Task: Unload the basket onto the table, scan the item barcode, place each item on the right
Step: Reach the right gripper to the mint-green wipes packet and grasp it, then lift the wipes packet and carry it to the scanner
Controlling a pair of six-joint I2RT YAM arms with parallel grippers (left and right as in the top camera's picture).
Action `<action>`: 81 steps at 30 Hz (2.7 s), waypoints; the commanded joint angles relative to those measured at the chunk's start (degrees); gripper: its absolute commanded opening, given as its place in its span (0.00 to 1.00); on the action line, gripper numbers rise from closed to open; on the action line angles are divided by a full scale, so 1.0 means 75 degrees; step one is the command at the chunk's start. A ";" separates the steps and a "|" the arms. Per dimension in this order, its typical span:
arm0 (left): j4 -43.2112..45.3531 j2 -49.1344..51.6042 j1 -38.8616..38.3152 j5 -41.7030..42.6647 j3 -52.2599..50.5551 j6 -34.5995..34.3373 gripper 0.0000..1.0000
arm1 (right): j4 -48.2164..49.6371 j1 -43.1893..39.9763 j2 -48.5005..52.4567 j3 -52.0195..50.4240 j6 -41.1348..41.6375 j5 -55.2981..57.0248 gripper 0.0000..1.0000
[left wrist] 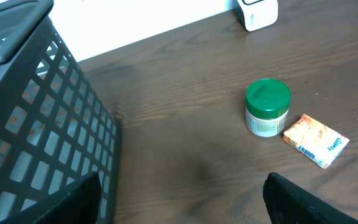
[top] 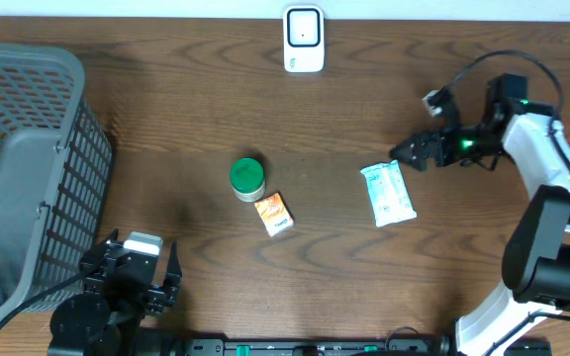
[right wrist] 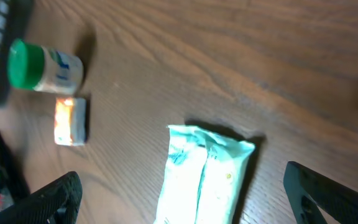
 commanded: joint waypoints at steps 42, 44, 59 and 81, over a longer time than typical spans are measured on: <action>-0.0015 0.0000 0.0032 -0.0064 0.0003 0.0038 0.84 | -0.1131 0.1192 0.0606 0.0941 0.2460 -0.1781 0.02; -0.0015 0.0000 0.0032 -0.0064 0.0003 0.0038 0.84 | -0.1180 0.1207 0.0323 0.1134 0.2865 -0.1786 0.02; -0.0015 0.0000 0.0032 -0.0064 0.0003 0.0038 0.84 | -0.1081 0.1413 -0.2906 0.1274 0.6263 -0.1690 0.01; -0.0015 0.0000 0.0032 -0.0064 0.0003 0.0038 0.84 | 0.5485 0.5418 -0.2576 0.1265 0.1142 1.0815 0.01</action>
